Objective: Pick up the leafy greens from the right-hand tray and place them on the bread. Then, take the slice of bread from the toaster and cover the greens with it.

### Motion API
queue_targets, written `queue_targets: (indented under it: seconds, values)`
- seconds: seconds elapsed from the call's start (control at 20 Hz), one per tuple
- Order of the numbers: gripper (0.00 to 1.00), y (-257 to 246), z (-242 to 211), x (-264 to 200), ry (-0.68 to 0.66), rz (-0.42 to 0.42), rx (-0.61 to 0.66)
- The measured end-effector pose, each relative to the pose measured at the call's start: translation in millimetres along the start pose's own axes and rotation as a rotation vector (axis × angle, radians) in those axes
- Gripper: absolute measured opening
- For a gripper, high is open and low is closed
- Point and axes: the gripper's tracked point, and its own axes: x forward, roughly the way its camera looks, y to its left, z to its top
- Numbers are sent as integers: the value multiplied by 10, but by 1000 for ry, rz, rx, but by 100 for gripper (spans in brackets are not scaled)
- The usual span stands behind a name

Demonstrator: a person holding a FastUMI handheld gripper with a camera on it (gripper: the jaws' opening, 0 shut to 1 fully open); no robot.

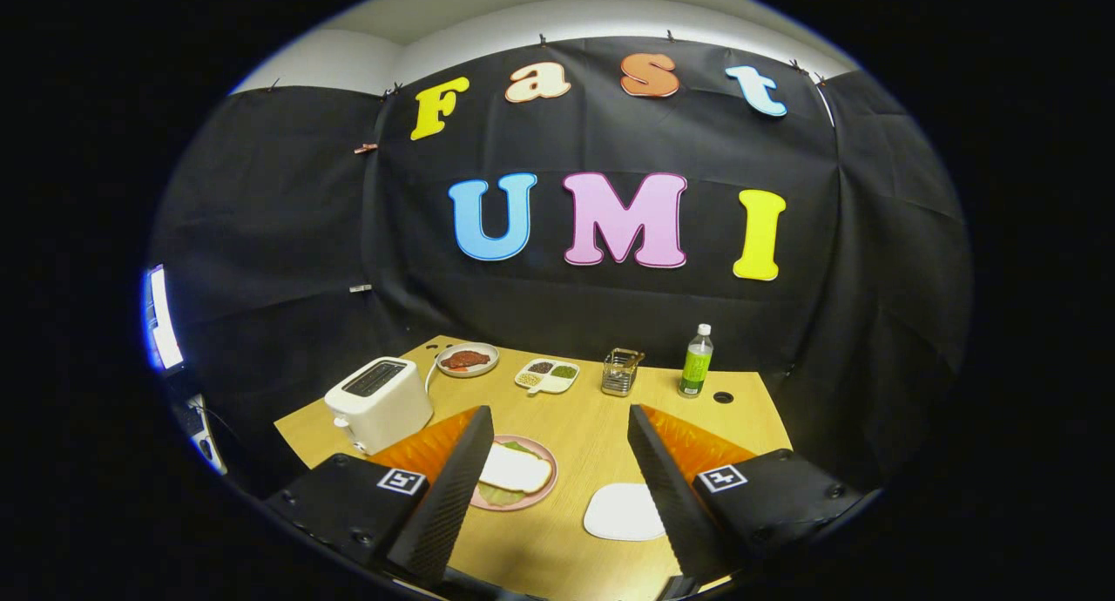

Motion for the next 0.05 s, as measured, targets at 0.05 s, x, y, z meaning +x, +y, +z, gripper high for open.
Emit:
queue_targets:
  seconds: [0.05]
  values:
    - [97, 8, -5, -8, -2, 6, -3]
